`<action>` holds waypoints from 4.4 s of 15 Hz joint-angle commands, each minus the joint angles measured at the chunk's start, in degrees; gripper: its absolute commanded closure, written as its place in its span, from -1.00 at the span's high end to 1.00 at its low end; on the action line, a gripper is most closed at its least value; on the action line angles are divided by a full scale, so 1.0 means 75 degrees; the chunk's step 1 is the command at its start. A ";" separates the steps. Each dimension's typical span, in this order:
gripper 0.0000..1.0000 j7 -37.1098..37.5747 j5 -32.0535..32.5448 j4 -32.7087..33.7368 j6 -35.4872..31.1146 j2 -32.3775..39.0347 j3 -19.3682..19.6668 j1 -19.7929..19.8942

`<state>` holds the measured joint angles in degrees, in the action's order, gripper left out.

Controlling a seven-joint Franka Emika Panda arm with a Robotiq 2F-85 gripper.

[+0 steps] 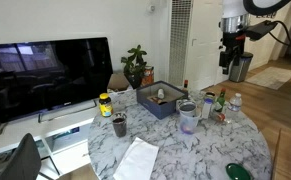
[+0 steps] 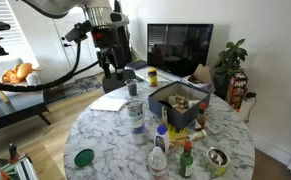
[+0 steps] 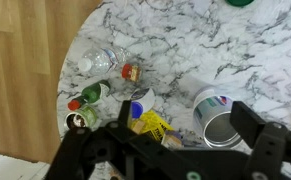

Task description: Take the silver cup out of the plastic cup then empty the plastic cup onto the desk then put the silver cup back in the plastic cup

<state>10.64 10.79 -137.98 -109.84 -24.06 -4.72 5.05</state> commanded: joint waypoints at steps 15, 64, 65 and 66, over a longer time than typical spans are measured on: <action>1.00 0.2800 -0.1479 0.0107 -0.4487 0.3492 0.0080 -0.0453; -0.98 -0.1155 -0.4027 0.1197 -0.3455 0.4896 -0.0746 -0.1999; -0.98 -0.1126 -0.3935 0.1281 -0.3581 0.5116 -0.0772 -0.2016; -0.98 -0.1146 -0.3968 0.1476 -0.3629 0.5359 -0.0781 -0.1984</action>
<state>2.76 -18.82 -130.75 -135.19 10.17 -10.12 -9.82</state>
